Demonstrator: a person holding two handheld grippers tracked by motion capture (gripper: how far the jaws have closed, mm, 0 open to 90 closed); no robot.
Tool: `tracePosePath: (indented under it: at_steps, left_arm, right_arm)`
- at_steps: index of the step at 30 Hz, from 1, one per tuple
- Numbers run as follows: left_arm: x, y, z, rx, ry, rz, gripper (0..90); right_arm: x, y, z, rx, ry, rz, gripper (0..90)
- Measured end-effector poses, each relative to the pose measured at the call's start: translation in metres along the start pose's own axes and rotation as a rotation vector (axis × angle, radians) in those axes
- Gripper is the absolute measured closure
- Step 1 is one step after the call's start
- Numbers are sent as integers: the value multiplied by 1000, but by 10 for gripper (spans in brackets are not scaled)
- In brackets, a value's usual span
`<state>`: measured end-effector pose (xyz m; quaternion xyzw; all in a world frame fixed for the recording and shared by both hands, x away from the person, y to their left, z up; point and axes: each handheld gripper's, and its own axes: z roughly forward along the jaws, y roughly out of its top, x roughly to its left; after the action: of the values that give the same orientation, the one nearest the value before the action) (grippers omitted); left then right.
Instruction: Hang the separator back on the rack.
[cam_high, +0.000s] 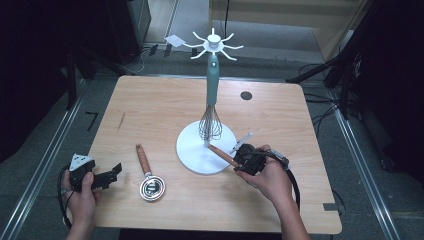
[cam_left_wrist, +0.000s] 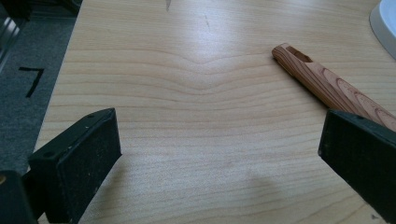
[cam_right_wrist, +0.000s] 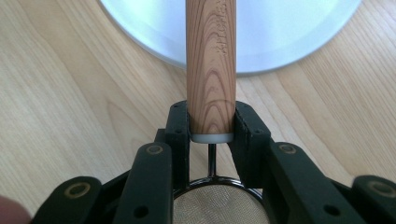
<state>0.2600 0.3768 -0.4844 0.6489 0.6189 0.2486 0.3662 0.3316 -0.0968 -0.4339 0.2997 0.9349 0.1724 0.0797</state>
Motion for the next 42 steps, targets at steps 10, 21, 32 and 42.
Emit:
tracePosePath:
  at_steps: [10, 21, 32, 42]
  left_arm:
    - [0, 0, 0, 0, 1, -1, 0]
    - [0, 0, 0, -1, -2, -1, 0]
    - [0, 0, 0, -1, -1, -1, 0]
    - [0, 0, 0, -1, -2, -1, 0]
  right_arm:
    - [-9, -7, -3, -20, -23, 57, 715]
    - [-17, -12, -8, -94, -75, 100, 715]
    - [-20, -15, -14, -202, -105, 157, 715]
    - [-20, -16, -20, -286, -129, 202, 715]
